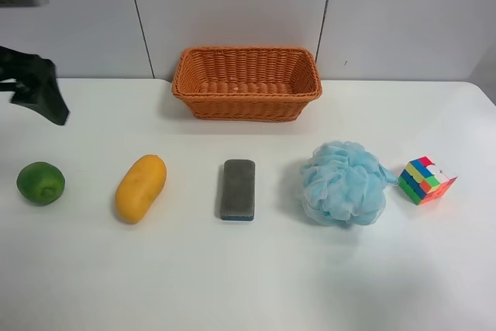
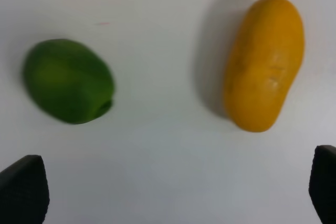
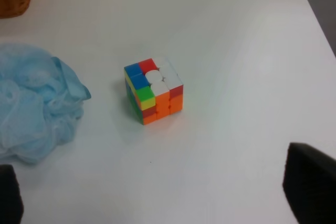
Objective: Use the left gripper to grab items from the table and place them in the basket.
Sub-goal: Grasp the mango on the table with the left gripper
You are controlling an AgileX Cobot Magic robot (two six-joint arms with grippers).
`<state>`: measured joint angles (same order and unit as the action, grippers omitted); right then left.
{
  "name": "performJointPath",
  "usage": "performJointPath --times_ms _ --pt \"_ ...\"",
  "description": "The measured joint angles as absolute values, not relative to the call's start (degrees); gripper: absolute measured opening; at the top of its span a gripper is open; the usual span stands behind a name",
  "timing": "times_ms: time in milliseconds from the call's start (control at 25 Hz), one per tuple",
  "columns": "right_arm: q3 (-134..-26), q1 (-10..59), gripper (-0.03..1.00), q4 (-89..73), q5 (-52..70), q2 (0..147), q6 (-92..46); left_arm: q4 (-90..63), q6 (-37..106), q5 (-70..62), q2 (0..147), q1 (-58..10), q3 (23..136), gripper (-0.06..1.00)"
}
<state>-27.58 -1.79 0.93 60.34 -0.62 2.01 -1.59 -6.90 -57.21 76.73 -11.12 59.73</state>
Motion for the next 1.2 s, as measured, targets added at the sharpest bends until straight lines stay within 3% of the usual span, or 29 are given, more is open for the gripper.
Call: performJointPath --times_ms 360,1200 --pt "-27.6 -1.8 0.99 0.9 60.3 -0.6 2.0 -2.7 -15.3 -47.1 92.0 -22.9 59.8 0.99" --pt "-27.6 -1.8 0.99 0.9 60.3 -0.6 2.0 -3.6 -13.8 -36.6 109.8 -23.6 59.8 0.96"
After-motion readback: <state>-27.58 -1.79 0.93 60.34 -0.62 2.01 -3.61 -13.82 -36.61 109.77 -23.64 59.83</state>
